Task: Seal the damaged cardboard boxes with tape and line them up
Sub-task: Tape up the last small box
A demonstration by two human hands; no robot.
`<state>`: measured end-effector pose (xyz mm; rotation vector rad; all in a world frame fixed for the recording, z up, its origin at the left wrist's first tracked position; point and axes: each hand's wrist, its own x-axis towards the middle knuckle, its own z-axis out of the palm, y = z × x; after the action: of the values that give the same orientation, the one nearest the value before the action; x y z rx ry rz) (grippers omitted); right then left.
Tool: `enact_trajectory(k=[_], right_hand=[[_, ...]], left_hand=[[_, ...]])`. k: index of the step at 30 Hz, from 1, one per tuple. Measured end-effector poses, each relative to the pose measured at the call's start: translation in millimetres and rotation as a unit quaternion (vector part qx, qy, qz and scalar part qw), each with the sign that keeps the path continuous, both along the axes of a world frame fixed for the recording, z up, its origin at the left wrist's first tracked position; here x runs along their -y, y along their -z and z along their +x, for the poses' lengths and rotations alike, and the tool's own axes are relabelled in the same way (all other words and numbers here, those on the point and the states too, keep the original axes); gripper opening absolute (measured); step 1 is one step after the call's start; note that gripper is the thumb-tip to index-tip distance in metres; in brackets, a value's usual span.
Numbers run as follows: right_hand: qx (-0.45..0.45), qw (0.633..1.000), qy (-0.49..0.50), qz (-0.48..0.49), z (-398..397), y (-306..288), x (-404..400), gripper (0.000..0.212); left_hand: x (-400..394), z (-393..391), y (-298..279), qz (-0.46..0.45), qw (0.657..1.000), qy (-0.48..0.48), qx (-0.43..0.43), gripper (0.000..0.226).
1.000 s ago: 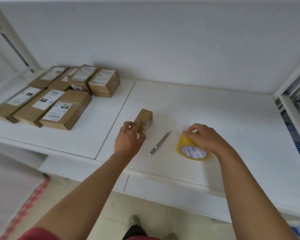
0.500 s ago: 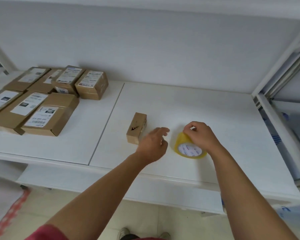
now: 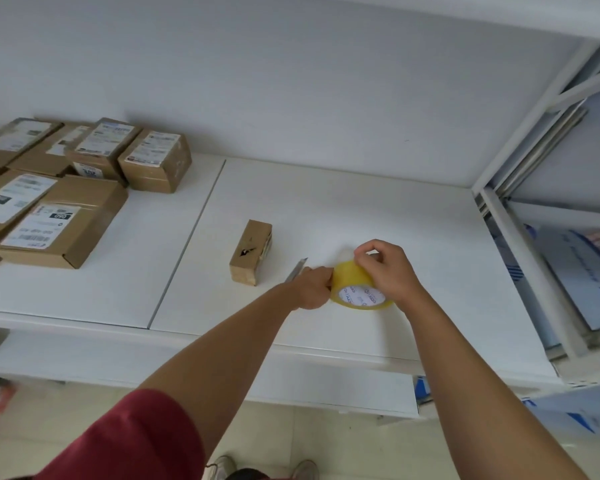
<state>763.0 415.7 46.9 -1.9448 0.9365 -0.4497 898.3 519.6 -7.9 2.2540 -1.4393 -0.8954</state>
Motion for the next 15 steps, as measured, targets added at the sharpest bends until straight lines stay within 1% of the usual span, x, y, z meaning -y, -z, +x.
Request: enact_trajectory(k=[2,3,5,8,10,12,15], right_hand=[[0.022,1.000,0.000,0.006,-2,-1,-1,0.006],[0.031,0.999,0.001,0.010,-3,-3,-1,0.011],[0.048,0.999,0.007,0.021,-4,-5,-1,0.018],[0.068,0.997,0.005,0.021,-3,-8,1,0.017],[0.080,0.997,-0.009,0.017,-3,-9,2,0.015],[0.086,0.996,-0.024,0.016,-1,-11,1,0.014],[0.113,0.993,-0.026,0.029,-1,-17,-1,0.013]], left_hand=[[1,0,-6,0.005,1.000,-0.005,0.006,0.024],[1,1,-9,0.000,1.000,-0.008,-0.003,0.023],[1,4,-13,-0.019,0.999,-0.020,-0.040,0.017],[-8,12,-20,-0.053,0.992,-0.029,-0.111,0.012],[-17,16,-25,-0.063,0.987,-0.024,-0.144,0.008],[-24,19,-30,-0.075,0.984,-0.028,-0.158,0.014],[-32,17,-39,-0.133,0.978,-0.042,-0.156,0.026]])
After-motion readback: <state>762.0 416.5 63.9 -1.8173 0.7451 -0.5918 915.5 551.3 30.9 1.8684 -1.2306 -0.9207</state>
